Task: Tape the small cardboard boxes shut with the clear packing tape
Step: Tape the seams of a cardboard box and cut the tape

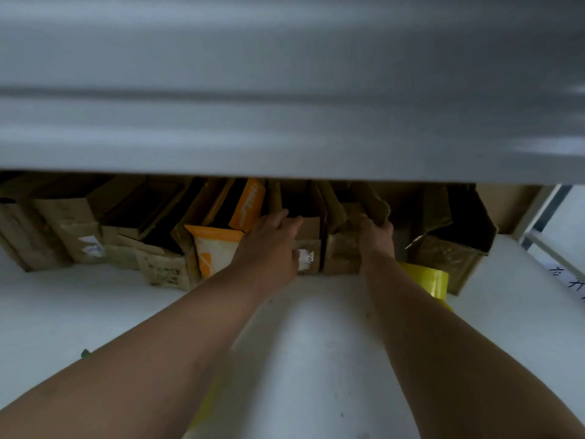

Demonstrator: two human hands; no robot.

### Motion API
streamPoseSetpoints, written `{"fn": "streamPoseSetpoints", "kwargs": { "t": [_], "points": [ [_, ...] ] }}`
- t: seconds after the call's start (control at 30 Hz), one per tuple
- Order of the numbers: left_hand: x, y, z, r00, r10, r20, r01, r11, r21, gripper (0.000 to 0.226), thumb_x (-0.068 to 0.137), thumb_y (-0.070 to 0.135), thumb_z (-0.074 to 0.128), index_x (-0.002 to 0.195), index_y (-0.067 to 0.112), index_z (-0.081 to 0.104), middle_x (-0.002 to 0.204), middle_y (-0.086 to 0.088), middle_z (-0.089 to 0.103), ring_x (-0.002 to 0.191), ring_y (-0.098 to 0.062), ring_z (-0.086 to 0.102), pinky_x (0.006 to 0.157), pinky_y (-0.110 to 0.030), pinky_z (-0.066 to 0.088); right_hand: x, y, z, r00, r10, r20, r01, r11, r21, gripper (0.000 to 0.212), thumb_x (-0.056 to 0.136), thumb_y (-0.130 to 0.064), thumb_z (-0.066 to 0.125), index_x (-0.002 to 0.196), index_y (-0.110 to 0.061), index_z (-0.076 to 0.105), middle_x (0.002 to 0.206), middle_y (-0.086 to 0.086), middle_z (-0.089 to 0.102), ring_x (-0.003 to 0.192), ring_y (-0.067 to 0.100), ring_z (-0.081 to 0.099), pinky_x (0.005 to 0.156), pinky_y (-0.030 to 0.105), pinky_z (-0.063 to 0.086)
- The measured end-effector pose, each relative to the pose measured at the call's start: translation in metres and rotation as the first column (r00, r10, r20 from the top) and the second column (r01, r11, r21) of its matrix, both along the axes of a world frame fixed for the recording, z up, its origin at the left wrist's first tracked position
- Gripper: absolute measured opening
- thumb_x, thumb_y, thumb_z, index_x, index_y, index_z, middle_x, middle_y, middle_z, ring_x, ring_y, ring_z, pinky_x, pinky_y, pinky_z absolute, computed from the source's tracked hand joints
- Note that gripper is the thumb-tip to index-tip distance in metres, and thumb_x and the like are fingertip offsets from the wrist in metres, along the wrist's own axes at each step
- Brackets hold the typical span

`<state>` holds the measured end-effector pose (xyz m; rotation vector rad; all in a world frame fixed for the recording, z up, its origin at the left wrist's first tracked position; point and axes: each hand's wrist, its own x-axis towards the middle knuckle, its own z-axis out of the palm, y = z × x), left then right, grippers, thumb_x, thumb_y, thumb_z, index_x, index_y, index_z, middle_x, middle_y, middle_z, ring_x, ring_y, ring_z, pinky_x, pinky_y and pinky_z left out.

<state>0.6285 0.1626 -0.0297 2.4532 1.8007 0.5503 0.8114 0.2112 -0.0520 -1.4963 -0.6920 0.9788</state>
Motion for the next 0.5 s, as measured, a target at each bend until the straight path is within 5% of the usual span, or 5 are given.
{"fn": "streamPoseSetpoints", "kwargs": {
  "t": [0.1,0.2,0.3,0.5],
  "points": [
    [-0.003,0.002,-0.005,0.999,0.001,-0.047,-0.003,0.999,-0.036,0.067,0.097,0.027,0.053,0.156,0.027,0.021,0.164,0.000,0.012,0.148,-0.026,0.015,0.116,-0.041,0.026,0.001,0.002,-0.001,0.990,0.000,0.140,0.005,0.999,-0.037,0.036,0.098,-0.017,0.048,0.134,-0.013,0.049,0.112,0.011,0.056,0.111,0.036,0.056,0.092,0.040,0.047],
    [-0.009,0.000,-0.008,0.998,0.004,-0.065,-0.005,1.000,-0.023,0.067,0.097,0.028,0.053,0.155,0.028,0.021,0.163,0.001,0.014,0.148,-0.025,0.016,0.115,-0.042,0.024,-0.008,-0.005,-0.001,0.972,0.043,0.229,-0.032,0.998,-0.052,0.028,0.094,-0.008,0.045,0.120,-0.014,0.053,0.103,0.010,0.057,0.102,0.036,0.058,0.090,0.044,0.050],
    [-0.014,-0.003,-0.008,0.996,0.024,-0.087,-0.024,1.000,0.005,0.065,0.097,0.032,0.053,0.154,0.029,0.023,0.162,0.001,0.017,0.148,-0.024,0.018,0.114,-0.042,0.024,-0.017,-0.014,-0.007,0.952,0.072,0.298,-0.059,0.997,-0.051,0.030,0.093,-0.008,0.042,0.120,-0.016,0.052,0.094,0.008,0.058,0.090,0.033,0.059,0.075,0.041,0.047],
    [-0.001,-0.013,-0.007,0.992,0.091,-0.086,-0.085,0.994,0.070,0.065,0.093,0.035,0.054,0.152,0.030,0.026,0.159,0.001,0.017,0.144,-0.028,0.015,0.114,-0.044,0.020,-0.019,-0.034,-0.003,0.904,0.188,0.383,-0.173,0.982,-0.074,0.019,0.093,-0.024,0.055,0.111,-0.019,0.056,0.101,0.005,0.064,0.092,0.026,0.063,0.084,0.041,0.053]
  ]
}}
